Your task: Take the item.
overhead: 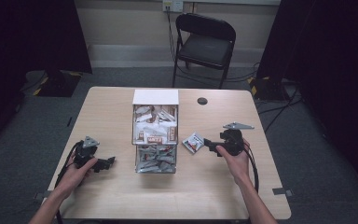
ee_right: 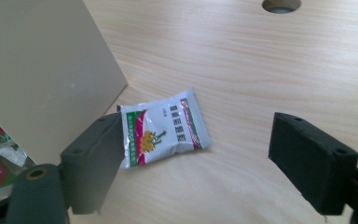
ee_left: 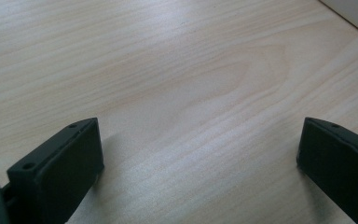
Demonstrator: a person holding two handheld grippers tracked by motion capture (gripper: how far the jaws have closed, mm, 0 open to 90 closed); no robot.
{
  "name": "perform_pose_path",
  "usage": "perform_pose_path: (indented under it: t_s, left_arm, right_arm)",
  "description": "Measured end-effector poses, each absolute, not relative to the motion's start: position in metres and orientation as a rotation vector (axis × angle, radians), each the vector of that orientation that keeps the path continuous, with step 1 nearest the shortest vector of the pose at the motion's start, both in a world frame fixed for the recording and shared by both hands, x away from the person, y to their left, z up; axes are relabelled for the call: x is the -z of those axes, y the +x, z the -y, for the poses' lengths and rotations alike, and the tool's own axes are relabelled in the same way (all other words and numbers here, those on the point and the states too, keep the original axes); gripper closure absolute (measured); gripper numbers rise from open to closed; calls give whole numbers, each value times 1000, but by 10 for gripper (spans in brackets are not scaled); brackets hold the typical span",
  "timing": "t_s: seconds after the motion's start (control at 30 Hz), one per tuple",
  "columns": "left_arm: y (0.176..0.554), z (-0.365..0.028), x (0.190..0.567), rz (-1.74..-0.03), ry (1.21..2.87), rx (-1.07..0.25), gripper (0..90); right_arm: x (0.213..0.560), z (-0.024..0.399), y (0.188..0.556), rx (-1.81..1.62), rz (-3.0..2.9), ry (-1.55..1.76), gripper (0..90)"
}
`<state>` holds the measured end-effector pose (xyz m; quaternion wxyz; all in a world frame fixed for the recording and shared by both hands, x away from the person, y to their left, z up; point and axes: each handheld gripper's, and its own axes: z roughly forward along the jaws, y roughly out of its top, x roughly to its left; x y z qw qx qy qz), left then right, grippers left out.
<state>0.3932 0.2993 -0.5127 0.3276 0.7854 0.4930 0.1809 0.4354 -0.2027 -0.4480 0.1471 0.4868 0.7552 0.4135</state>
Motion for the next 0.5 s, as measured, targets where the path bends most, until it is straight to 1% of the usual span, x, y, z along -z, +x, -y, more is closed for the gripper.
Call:
perform_pose_path:
  t_s: [0.03, 0.23, 0.33, 0.47, 0.5]
  left_arm:
    - [393, -299, 513, -1291, 2056, -473, 0]
    - [393, -299, 513, -1291, 2057, -474, 0]
    - [393, -299, 513, -1291, 2056, -472, 0]
    - [393, -299, 513, -1291, 2057, -474, 0]
    - [393, -299, 513, -1292, 2053, -481, 0]
  right_arm:
    - [448, 204, 434, -1175, -2171, 1404, 196]
    - [444, 207, 421, -1146, -2177, 1391, 191]
    - [439, 213, 414, -1151, -2162, 1390, 180]
    - [433, 221, 405, -1133, -2145, 1402, 194]
    - [431, 225, 400, -1126, -2136, 1411, 182]
